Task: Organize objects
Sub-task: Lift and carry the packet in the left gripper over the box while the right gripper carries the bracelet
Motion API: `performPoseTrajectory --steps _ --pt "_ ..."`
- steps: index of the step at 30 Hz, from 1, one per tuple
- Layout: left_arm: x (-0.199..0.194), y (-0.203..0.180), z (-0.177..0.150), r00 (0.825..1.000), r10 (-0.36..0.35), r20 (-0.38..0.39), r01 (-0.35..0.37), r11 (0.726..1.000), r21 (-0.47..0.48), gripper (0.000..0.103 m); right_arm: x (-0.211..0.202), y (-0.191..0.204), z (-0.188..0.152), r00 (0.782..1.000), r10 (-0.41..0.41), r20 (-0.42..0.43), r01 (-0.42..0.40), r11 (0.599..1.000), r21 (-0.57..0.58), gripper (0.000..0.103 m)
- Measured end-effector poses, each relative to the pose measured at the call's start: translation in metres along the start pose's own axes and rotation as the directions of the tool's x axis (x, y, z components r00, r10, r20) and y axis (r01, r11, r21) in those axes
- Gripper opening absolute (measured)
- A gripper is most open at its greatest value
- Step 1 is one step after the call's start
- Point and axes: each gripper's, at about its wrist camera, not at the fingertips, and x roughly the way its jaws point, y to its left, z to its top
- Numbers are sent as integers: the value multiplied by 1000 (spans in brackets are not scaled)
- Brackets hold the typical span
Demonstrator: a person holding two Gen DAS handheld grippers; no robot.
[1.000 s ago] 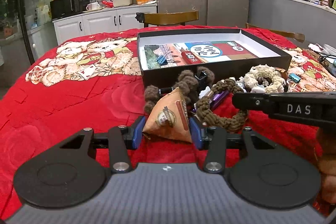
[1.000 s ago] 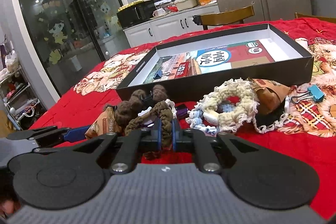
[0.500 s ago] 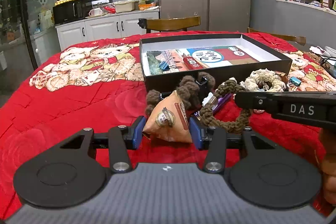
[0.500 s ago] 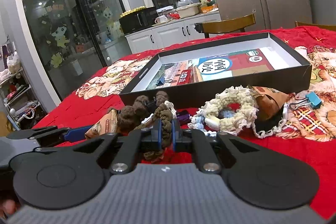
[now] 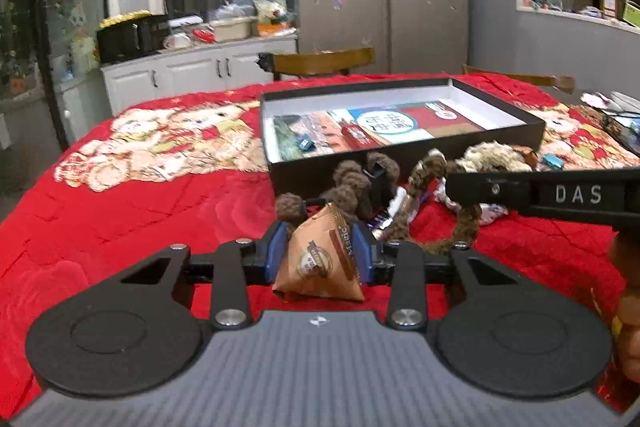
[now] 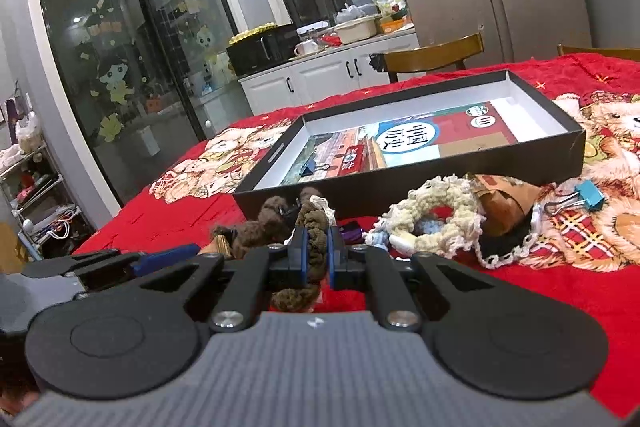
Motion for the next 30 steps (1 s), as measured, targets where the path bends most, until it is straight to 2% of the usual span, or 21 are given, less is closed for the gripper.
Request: performPoseTrajectory --steps 2,7,10,11,13,16,19,25,30 --pt "3 0 0 1000 7 -23 -7 1000 -5 44 0 -1 1 1000 -5 -1 5 1000 12 11" --pt "17 3 -1 991 -27 -129 24 999 -28 58 -3 -5 2 1000 0 0 0 999 32 11" --pt "21 8 -2 990 -40 -138 33 998 -51 60 -1 -8 1 1000 13 -20 -13 999 40 11" --pt "21 9 -2 990 -40 -135 32 998 -60 60 -1 -8 1 999 18 -27 -17 999 40 11" --pt "22 10 -3 991 -32 -130 22 997 -71 53 0 -8 0 999 27 -35 -26 999 36 11" --pt "21 8 -3 992 -23 -123 15 998 -67 50 -2 -8 1 998 41 -40 -40 998 41 11" --pt "16 6 -2 994 -8 -105 2 999 -51 50 -5 -9 3 998 48 -28 -46 998 49 11" --pt "-1 1 -1 999 25 -20 -25 999 -31 47 -11 -12 8 999 47 3 -47 997 65 11" --pt "-10 3 4 999 33 29 -31 998 -46 47 -18 -8 14 998 38 41 -40 998 55 11"
